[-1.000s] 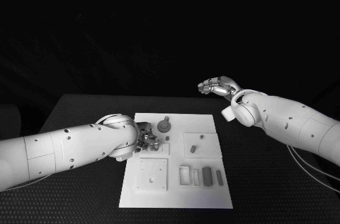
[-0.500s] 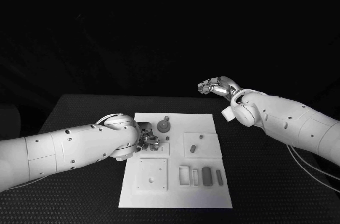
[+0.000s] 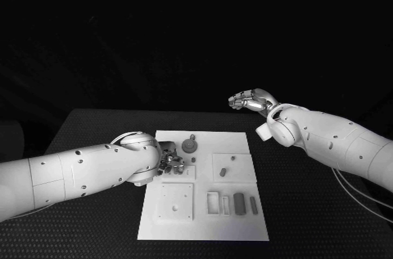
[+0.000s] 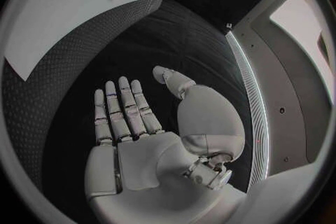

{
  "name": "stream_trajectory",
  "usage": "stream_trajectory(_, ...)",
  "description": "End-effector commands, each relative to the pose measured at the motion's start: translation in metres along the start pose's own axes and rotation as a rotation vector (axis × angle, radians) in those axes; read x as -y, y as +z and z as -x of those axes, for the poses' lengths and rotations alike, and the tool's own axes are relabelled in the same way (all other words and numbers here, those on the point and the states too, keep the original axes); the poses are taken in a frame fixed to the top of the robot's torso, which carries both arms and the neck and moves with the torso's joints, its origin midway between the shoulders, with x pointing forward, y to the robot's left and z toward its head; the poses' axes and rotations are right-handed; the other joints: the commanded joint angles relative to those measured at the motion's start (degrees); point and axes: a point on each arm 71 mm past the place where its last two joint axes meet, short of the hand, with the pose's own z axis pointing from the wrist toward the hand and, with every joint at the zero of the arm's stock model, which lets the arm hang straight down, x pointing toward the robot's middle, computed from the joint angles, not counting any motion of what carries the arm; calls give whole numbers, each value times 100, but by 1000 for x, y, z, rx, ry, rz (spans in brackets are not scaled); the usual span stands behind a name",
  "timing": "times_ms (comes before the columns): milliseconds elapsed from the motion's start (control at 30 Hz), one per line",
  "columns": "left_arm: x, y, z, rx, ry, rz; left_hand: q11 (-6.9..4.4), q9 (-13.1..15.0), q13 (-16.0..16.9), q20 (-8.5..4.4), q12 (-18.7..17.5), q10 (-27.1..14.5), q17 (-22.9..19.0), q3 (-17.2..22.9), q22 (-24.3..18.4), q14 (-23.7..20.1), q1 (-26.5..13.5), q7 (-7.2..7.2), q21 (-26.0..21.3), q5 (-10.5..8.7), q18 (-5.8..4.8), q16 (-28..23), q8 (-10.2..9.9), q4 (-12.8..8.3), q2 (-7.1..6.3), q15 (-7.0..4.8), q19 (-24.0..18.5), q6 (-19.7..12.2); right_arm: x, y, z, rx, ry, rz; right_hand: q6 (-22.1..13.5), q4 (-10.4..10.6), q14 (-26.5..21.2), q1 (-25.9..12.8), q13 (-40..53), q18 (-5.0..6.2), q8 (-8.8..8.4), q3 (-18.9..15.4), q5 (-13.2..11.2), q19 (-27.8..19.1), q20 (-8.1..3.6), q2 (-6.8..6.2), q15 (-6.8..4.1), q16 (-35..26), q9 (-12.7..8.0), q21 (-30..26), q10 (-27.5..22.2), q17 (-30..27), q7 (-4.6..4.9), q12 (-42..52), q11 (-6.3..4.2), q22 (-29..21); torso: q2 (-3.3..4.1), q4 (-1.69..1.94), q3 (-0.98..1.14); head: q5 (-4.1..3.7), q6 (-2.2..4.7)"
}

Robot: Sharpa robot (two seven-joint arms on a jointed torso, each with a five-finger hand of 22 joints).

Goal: Assemble the parts on the task board

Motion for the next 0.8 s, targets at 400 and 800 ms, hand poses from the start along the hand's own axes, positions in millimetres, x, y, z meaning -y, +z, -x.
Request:
stream_trajectory(400, -5, -1, -7, -59, -5, 18, -67, 45, -86, -57, 102, -66, -157, 351, 122, -327, -300, -490, 90, -174, 23, 141, -14, 294, 50, -240, 30, 990, -1, 0, -1, -20, -5, 10, -15, -17, 11, -16, -17, -54, 36, -37, -1, -47, 14, 15, 40, -26, -10, -41, 43, -10, 38, -39, 6, 19, 1, 2, 1, 3, 1)
stream_trajectory(800, -5, 0, -7, -63, -4, 23, -79, 83, -138, -47, 158, -85, -253, 369, 121, -351, -495, -503, 123, -254, 27, 222, -14, 388, 115, -227, 13, 1026, 0, 0, -3, -24, -4, 10, -15, -29, 10, -5, -25, -56, 41, -38, -1, -52, 15, 19, 47, -30, -15, -45, 48, -14, 37, -44, 6, 31, 3, 1, 6, 9, 8)
